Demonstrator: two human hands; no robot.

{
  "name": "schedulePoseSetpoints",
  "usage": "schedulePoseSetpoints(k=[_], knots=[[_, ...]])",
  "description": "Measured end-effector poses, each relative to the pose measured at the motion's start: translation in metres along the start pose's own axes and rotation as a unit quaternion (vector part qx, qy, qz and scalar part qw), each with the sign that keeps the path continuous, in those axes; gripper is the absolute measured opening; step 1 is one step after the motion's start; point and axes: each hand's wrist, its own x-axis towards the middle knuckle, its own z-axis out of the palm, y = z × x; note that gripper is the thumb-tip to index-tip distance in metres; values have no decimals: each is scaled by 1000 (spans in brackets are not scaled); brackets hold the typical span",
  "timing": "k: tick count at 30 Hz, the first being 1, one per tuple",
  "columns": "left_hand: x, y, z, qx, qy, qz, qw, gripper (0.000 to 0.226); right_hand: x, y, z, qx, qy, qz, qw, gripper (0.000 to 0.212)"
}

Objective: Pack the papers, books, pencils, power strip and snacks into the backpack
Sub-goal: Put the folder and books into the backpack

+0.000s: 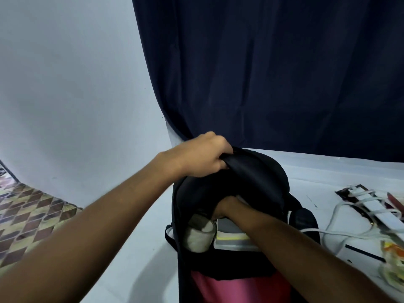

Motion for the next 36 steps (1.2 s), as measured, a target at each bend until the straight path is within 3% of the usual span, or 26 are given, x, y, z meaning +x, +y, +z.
schedulePoseSetpoints(k=[6, 12, 14, 17, 21, 25, 29, 33, 36], knots=[[1, -18, -34, 150, 49, 33, 987, 27, 16, -6, 5, 57, 82, -27, 995, 28], [9, -19, -39, 148, 37, 46, 987, 33, 22, -4, 11, 195, 160, -29, 967, 35], [14, -16, -41, 145, 24, 42, 988, 29, 14, -4, 7, 207, 186, -14, 960, 29], [18, -14, -42, 145, 8, 35, 989, 23, 0, -5, -2, 202, 234, 8, 951, 12], [17, -20, -47, 126, 4, 22, 992, 23, -30, -8, -22, 117, 298, -4, 947, 26], [17, -29, -53, 81, 13, 1, 997, 23, -61, -11, -13, 2, 288, -11, 957, 24], [21, -24, -50, 57, 10, -17, 998, 25, -95, -5, 13, -132, 197, 43, 971, 43], [27, -6, -46, 48, 12, -16, 999, 16, -100, -6, 24, -120, 147, 113, 975, 62], [29, -4, -45, 41, 18, -22, 999, 14, -98, -12, 34, -72, 168, 138, 973, 66]])
